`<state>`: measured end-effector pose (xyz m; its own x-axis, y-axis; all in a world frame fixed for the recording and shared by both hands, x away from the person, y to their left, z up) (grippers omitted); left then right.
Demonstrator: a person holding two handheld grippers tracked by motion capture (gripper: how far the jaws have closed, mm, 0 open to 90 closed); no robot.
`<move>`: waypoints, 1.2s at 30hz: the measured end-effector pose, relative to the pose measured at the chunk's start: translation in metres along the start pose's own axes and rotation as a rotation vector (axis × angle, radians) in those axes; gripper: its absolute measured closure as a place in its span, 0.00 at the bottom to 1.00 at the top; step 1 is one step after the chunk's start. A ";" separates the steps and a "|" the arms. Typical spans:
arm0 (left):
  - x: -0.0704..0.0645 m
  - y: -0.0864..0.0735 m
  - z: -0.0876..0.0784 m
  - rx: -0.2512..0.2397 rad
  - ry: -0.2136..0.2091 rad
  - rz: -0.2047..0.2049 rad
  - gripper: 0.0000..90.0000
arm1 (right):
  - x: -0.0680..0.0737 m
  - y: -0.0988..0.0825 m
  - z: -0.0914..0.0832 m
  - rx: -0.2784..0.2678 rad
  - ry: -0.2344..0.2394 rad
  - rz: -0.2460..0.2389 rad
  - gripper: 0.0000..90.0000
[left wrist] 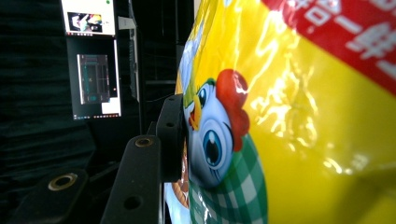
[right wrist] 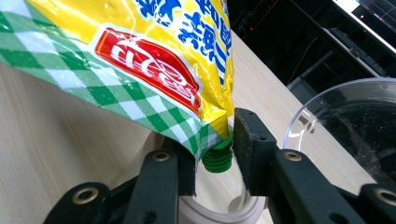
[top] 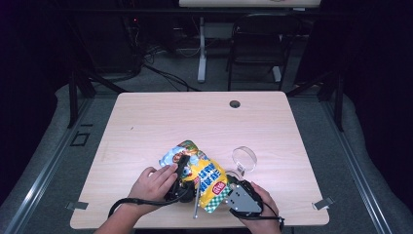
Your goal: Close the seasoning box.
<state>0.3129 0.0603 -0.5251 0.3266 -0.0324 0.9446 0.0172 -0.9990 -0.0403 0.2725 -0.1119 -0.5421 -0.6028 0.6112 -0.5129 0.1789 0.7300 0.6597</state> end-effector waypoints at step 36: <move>0.008 0.003 -0.005 0.014 0.083 0.088 0.71 | 0.001 -0.001 0.004 -0.010 0.036 0.016 0.78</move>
<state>0.3107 0.0565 -0.5165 0.2478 -0.1233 0.9609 0.0052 -0.9917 -0.1285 0.2744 -0.1111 -0.5452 -0.6277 0.6113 -0.4819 0.1810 0.7167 0.6735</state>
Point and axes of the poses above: each handheld gripper's, and its own axes: z roughly forward along the jaws, y roughly out of its top, x roughly to its left, the point moved 6 cm from there along z, roughly forward along the jaws, and after that the axes turned 12 degrees about x, right-handed, at the moved point
